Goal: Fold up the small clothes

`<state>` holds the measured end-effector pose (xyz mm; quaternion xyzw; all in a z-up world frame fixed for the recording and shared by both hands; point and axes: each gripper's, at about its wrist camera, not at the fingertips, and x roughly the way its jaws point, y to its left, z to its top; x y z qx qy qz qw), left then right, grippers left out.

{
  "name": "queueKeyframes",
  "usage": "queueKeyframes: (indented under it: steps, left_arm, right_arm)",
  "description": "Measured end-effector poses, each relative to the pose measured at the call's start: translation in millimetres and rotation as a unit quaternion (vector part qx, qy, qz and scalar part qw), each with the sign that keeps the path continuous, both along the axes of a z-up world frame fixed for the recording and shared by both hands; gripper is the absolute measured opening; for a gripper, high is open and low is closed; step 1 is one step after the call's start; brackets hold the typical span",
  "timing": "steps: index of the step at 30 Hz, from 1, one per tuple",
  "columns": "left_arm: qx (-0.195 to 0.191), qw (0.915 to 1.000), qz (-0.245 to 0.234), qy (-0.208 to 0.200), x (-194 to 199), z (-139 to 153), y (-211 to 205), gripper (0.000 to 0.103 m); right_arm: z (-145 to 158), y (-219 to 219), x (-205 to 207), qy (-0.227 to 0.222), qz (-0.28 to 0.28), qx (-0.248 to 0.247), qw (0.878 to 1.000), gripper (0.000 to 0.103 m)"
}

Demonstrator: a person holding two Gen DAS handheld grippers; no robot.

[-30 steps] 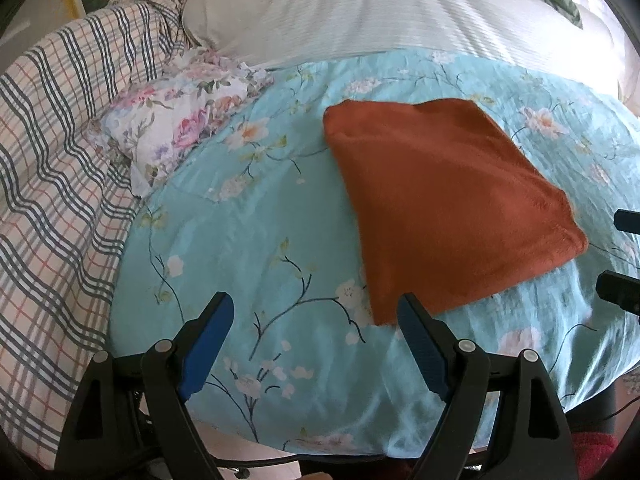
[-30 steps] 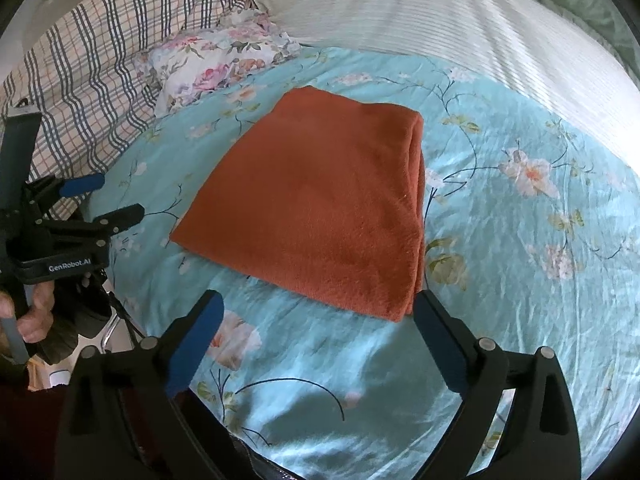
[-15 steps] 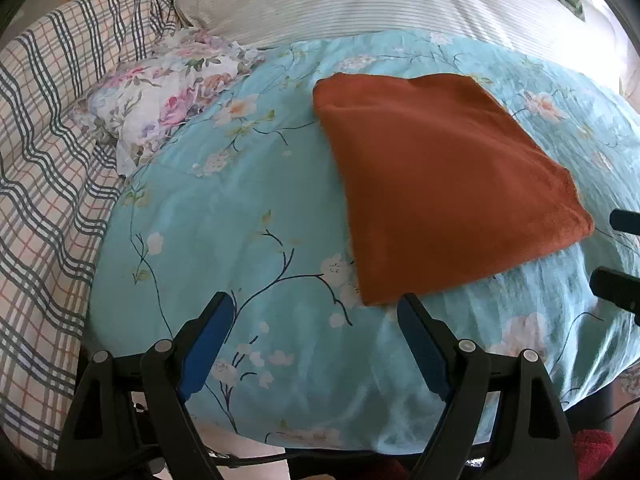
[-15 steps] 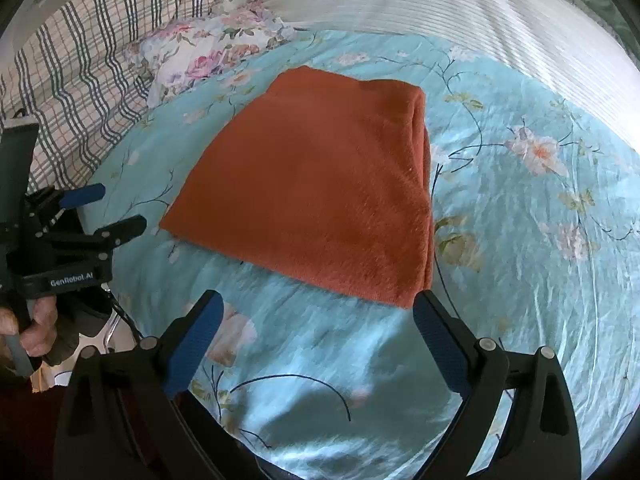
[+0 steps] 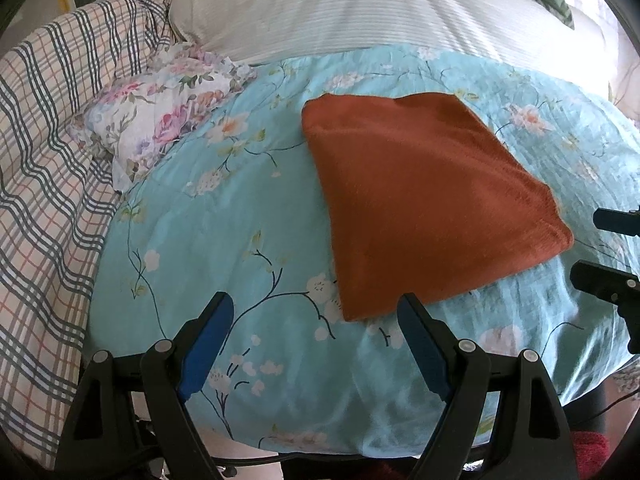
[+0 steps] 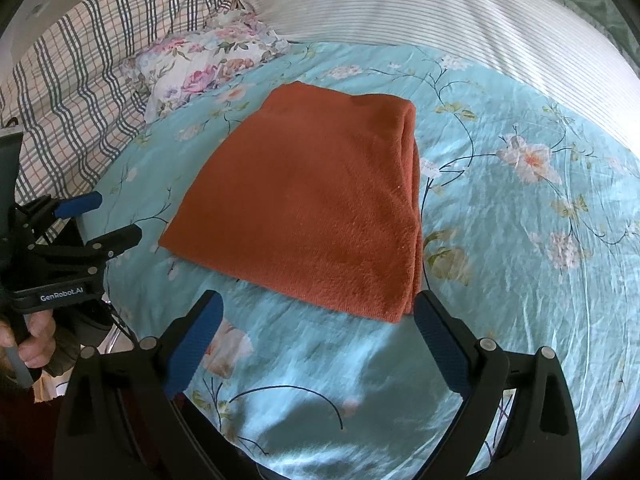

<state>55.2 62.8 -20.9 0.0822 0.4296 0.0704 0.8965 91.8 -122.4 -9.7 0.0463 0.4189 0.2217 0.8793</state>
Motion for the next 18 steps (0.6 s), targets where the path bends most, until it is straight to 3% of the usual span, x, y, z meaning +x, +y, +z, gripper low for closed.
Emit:
queueKeyframes:
  steps: [18]
  left_arm:
    - [-0.004, 0.9999, -0.007, -0.006, -1.3, 4.0, -7.0, 0.084]
  right_arm:
    - [4.6, 1.2, -3.4, -0.004, -0.017, 0.02, 1.0, 0.096]
